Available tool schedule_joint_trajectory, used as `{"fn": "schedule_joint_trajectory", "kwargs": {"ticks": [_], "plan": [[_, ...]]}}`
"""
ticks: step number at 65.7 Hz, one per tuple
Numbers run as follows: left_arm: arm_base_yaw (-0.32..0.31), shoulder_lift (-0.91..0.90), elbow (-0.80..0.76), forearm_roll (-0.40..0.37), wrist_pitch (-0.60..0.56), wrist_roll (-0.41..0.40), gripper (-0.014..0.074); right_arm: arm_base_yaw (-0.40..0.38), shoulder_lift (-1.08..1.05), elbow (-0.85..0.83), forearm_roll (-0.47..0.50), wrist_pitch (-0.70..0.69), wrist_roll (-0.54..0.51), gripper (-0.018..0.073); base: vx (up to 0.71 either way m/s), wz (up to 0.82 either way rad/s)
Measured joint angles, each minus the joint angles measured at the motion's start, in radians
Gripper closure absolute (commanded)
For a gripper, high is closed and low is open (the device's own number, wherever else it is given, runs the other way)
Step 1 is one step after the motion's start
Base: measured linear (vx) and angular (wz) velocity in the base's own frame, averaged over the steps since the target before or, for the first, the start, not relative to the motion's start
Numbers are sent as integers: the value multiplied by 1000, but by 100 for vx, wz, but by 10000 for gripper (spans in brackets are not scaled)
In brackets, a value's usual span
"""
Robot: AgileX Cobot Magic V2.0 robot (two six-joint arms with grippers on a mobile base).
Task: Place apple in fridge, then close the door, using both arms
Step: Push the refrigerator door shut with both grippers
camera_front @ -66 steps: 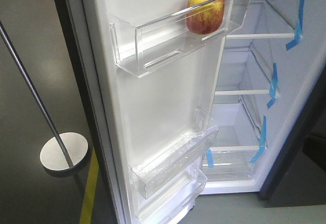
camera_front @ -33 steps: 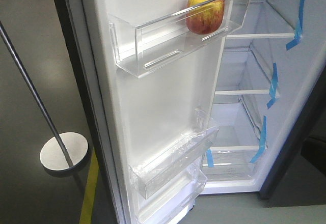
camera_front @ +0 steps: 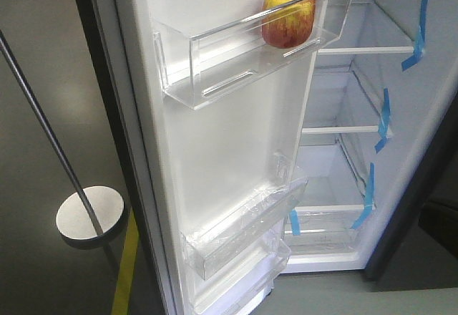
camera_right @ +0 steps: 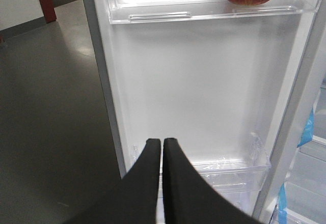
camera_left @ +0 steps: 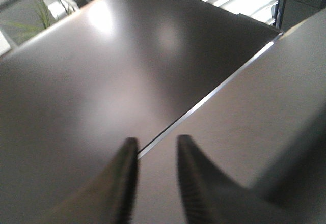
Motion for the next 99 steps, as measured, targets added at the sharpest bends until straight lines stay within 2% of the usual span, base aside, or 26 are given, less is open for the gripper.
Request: {"fn": "schedule_joint_trajectory", "kwargs": {"ticks": [6, 20, 28, 34, 44, 61, 73, 86, 93, 99], "plan": [[-2, 41, -44, 60, -23, -13, 224, 0, 0, 0, 0, 1, 0, 562, 0, 0], [-26, 126, -147, 217, -68, -148, 219, 0, -1, 0, 16, 2, 0, 562, 0, 0], [-28, 160, -193, 291, -122, -194, 219, 0, -1, 0, 24, 2, 0, 562, 0, 0], [-33, 174, -208, 310, -154, -202, 219, 0, -1, 0, 24, 2, 0, 562, 0, 0], [-55, 178, -212, 310, -143, -209, 219, 0, -1, 0, 41, 0, 0, 562, 0, 0], [-117, 183, -212, 315, -188, -209, 219, 0, -1, 0, 53, -2, 0, 562, 0, 0], [-193, 183, -212, 316, -235, -209, 219, 0, -1, 0, 53, -2, 0, 562, 0, 0], [-336, 183, -212, 314, -249, -209, 219, 0, -1, 0, 53, -2, 0, 562, 0, 0], [-416, 183, -227, 363, -262, -209, 219, 0, -1, 0, 54, -5, 0, 562, 0, 0], [-456, 183, -254, 425, -283, -209, 219, 0, -1, 0, 58, -20, 0, 552, 0, 0]]}}
